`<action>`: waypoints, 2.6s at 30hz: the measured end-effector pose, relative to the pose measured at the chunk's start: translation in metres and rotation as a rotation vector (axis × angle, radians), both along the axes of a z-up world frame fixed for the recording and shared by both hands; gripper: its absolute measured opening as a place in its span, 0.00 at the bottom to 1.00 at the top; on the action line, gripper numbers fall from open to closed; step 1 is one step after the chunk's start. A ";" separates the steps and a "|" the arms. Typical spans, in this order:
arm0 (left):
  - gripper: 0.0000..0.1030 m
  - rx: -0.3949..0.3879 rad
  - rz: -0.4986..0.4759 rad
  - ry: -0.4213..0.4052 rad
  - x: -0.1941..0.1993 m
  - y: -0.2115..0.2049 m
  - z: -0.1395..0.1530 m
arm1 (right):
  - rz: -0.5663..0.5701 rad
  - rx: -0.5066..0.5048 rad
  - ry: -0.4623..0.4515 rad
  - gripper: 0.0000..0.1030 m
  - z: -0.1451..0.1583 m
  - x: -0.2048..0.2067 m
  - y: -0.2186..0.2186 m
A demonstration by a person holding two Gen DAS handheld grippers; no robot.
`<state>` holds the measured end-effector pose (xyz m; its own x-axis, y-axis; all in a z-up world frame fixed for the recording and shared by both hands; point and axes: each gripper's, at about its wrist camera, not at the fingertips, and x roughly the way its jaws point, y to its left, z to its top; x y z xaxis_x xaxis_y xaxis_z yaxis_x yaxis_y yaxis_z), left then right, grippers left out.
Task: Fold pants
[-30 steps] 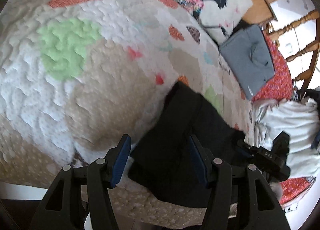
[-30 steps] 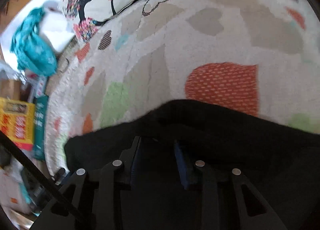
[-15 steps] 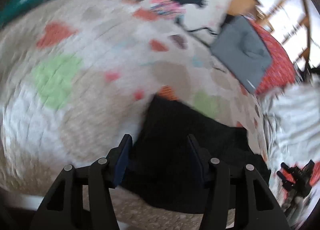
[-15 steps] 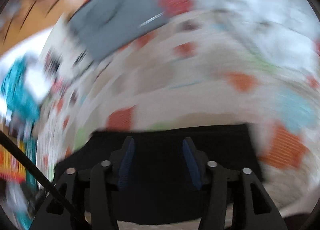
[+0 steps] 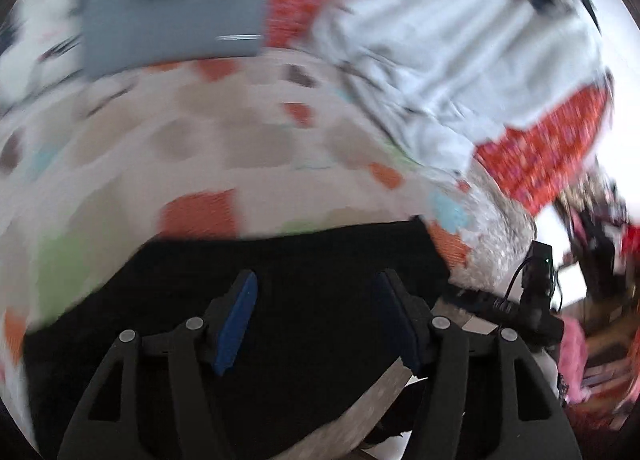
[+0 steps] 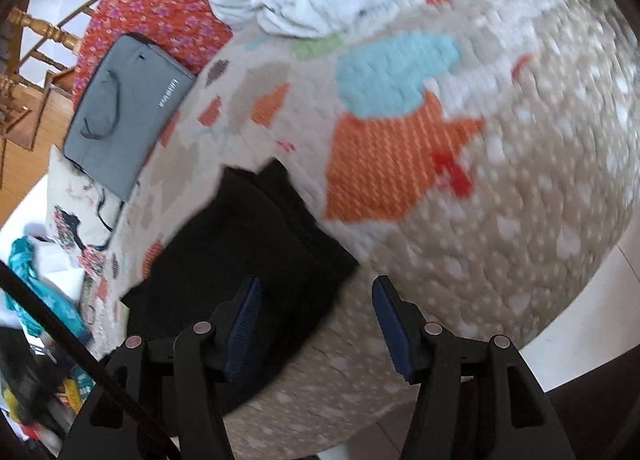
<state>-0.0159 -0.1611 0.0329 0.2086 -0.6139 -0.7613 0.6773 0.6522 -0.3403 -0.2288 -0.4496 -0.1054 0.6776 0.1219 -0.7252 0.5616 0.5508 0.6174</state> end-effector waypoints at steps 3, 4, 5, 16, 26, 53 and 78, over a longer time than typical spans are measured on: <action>0.60 0.034 -0.112 0.025 0.001 -0.067 -0.013 | 0.016 -0.001 -0.024 0.63 -0.001 0.004 0.002; 0.60 0.043 -0.137 0.043 0.004 -0.086 -0.019 | 0.021 0.000 -0.029 0.63 -0.002 0.006 0.002; 0.60 0.057 -0.163 0.054 0.003 -0.106 -0.026 | 0.023 -0.002 -0.031 0.64 -0.003 0.009 0.004; 0.60 0.213 -0.376 0.097 0.012 -0.226 -0.093 | 0.036 -0.037 -0.110 0.72 -0.006 0.017 0.013; 0.09 0.243 -0.391 0.039 0.000 -0.215 -0.080 | 0.095 -0.001 -0.138 0.25 -0.004 0.040 0.013; 0.14 -0.238 0.409 0.251 0.042 0.157 -0.054 | 0.924 -0.337 -0.215 0.56 0.041 0.157 0.270; 0.40 -0.435 0.453 0.139 -0.024 0.204 -0.018 | 0.751 0.137 -0.287 0.71 0.083 0.171 0.184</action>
<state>-0.0399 0.0427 0.0152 0.4372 -0.7468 -0.5010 0.2976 0.6459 -0.7031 -0.0575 -0.2661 -0.0227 0.5372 0.6925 -0.4816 -0.1176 0.6269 0.7702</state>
